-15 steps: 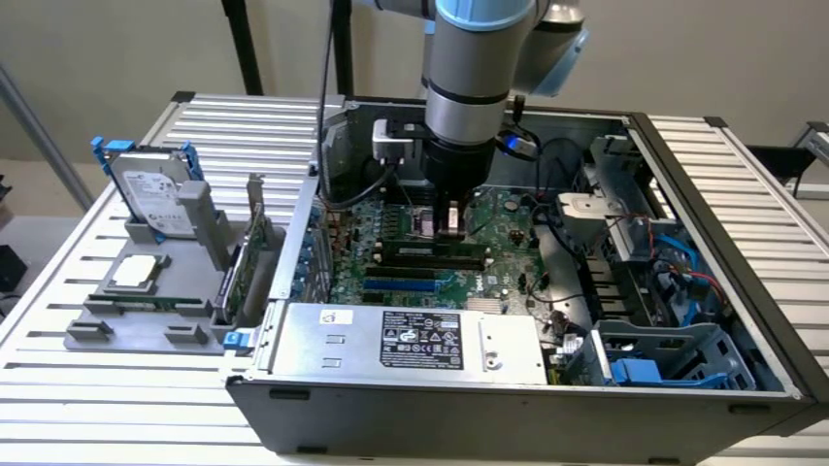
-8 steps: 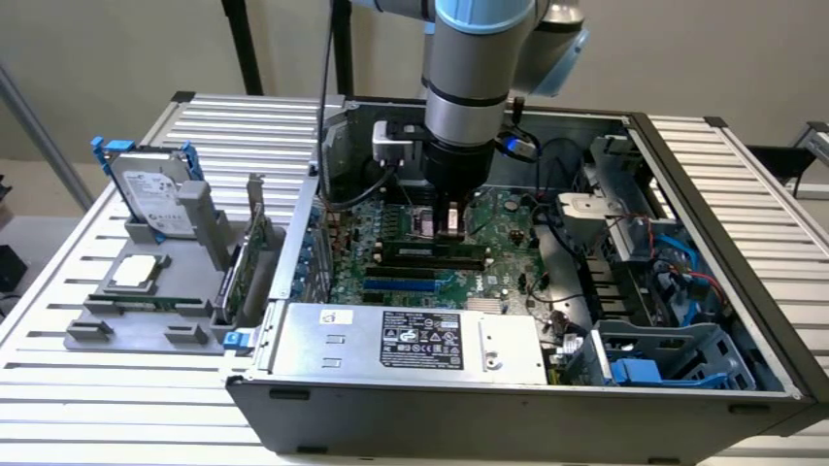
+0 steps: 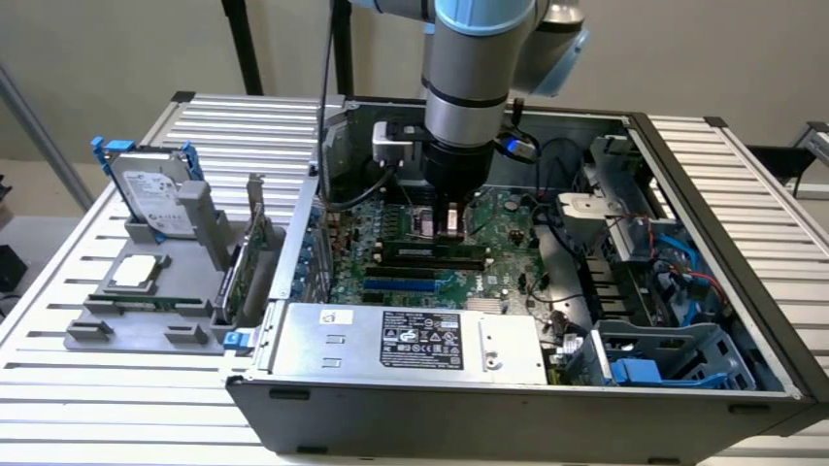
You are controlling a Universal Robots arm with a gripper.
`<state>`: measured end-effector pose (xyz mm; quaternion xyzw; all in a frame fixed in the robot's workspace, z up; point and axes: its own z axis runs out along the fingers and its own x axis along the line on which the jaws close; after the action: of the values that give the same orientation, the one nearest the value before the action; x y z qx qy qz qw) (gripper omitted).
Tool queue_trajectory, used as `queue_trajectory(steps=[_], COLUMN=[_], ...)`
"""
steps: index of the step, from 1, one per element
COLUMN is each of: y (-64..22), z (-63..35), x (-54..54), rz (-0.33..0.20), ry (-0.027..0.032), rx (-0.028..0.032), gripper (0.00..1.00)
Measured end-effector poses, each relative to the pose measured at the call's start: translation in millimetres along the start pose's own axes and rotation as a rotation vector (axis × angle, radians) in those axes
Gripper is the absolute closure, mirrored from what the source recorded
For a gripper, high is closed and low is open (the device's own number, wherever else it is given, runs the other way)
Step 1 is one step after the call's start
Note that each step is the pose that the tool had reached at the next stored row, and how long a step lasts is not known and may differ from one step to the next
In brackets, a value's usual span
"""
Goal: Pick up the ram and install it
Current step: 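Insert the ram into the slot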
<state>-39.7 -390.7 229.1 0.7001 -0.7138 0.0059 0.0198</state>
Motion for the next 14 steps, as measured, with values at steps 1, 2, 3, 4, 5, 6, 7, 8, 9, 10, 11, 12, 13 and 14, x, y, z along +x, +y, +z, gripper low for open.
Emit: queue_trajectory(steps=[1, 2, 3, 4, 5, 6, 7, 8, 9, 10, 11, 12, 13, 14], y=[0.0, 0.0, 0.0, 0.0, 0.0, 0.0, 0.1, 0.3, 0.3, 0.3, 0.3, 0.3, 0.3, 0.3], z=[0.3, 0.4, 0.6, 0.7, 0.8, 0.9, 0.9, 1.5, 2.1, 2.2, 2.3, 2.4, 2.6, 2.7], x=[-0.1, -0.1, -0.1, -0.1, -0.1, -0.1, -0.1, -0.1, -0.2, -0.2, -0.2, -0.2, -0.2, -0.2], rz=[0.002, 0.003, 0.004, 0.005, 0.006, 0.006, 0.006, 0.006, 0.007, 0.007, 0.007, 0.007, 0.007, 0.007], ry=[-0.0002, 0.0000, 0.0001, 0.0001, 0.0002, 0.0003, 0.0004, 0.0008, 0.0007, 0.0008, 0.0008, 0.0008, 0.0008, 0.0007], rx=[0.0000, -0.0001, -0.0002, -0.0002, -0.0003, -0.0003, -0.0003, -0.0002, -0.0002, -0.0003, -0.0002, -0.0003, -0.0003, -0.0003], gripper=[0.86, 0.86, 0.86, 0.86, 0.86, 0.86, 0.86, 0.86, 0.86, 0.86, 0.86, 0.86, 0.86, 0.86])
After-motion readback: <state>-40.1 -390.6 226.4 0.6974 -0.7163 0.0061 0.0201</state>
